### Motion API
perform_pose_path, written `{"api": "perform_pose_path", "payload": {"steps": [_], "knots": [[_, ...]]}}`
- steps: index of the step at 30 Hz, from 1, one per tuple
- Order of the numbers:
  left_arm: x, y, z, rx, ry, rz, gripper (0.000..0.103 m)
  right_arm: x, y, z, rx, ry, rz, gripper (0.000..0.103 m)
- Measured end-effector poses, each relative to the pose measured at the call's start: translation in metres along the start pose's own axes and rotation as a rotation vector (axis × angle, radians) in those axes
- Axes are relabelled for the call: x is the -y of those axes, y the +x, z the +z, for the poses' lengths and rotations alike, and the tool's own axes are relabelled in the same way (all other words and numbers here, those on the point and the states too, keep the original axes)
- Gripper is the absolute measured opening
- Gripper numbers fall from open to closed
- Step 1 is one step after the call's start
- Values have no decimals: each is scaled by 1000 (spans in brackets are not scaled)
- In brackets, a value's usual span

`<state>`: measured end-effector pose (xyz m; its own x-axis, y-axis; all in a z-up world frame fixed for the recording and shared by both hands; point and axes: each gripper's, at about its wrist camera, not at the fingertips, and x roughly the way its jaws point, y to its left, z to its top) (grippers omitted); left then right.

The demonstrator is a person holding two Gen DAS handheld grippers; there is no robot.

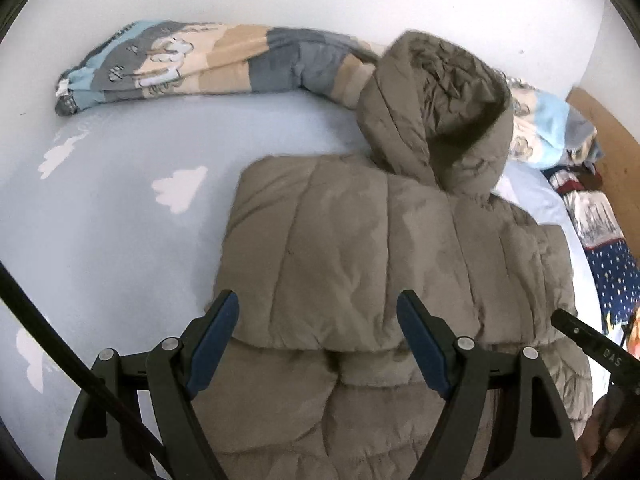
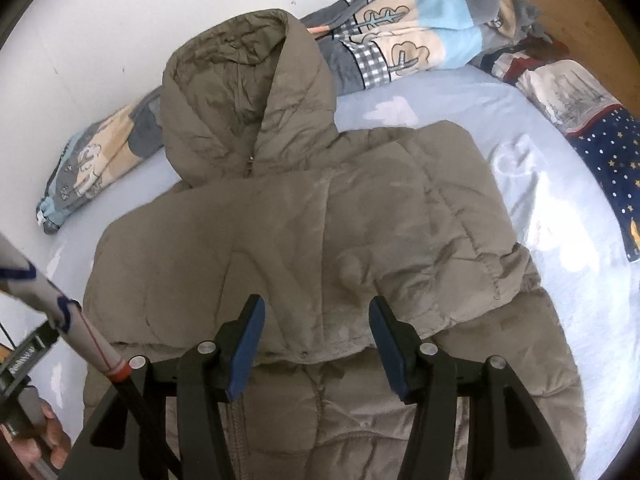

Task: Fold large clothes

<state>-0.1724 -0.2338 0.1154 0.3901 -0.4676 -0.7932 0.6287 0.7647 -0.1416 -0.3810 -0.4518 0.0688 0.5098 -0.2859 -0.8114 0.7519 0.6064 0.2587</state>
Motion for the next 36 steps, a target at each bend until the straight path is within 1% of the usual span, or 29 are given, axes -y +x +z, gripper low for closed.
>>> {"api": "perform_pose_path", "payload": {"steps": [1,2,4,6,8,9,10,11,12,14,16,17,19,20,21,24,25,27,30,32,34,35,36], "knots": [[1,3,-3,-20,0,-1,80,1,1,-1,-11,3,-5,59],[3,7,-8,-57,1,-11,80,3,3,-3,-29,11,-8,59],[5,9,-12,-96,-3,-25,80,5,4,-9,-63,9,-9,59],[9,0,-17,-83,1,-18,80,6,5,-15,-109,3,-11,59],[14,-14,-22,-67,4,-24,80,10,8,-24,-173,20,15,59],[14,-20,-24,-51,0,-26,80,13,10,-29,-199,28,20,59],[15,-36,-26,-17,-7,-27,80,15,11,-36,-223,31,18,59],[15,-48,-28,7,-10,-28,80,15,8,-41,-227,27,10,59],[16,-70,-30,47,-17,-27,80,15,0,-47,-216,18,6,59],[19,-104,-36,117,-23,-21,80,11,-23,-53,-172,1,32,59],[21,-135,-47,179,-23,-23,80,7,-61,-55,-88,-13,83,59],[22,-144,-53,201,-21,-18,80,6,-76,-57,-53,-20,95,59],[28,-145,-58,205,-7,-21,81,4,-111,-65,29,-30,106,59],[32,-138,-58,182,10,-34,81,4,-123,-70,55,-31,120,62],[36,-130,-56,160,24,-45,81,4,-133,-78,72,-31,131,63],[41,-104,-46,127,43,-81,81,5,-143,-89,57,-44,151,63],[42,-95,-43,117,40,-82,81,4,-143,-86,52,-51,153,63],[42,-72,-30,90,42,-88,81,5,-150,-74,56,-58,130,63],[34,-48,-11,53,19,-86,80,-4,-158,-40,84,-83,114,63],[22,-39,1,35,-34,-106,80,-10,-153,-5,80,-91,115,63],[8,-33,5,25,-122,-150,80,-17,-139,39,76,-97,101,63],[6,-30,5,12,-138,-174,80,-21,-131,58,83,-107,82,63],[7,-26,4,0,-130,-183,80,-25,-120,82,95,-115,59,63]]}}
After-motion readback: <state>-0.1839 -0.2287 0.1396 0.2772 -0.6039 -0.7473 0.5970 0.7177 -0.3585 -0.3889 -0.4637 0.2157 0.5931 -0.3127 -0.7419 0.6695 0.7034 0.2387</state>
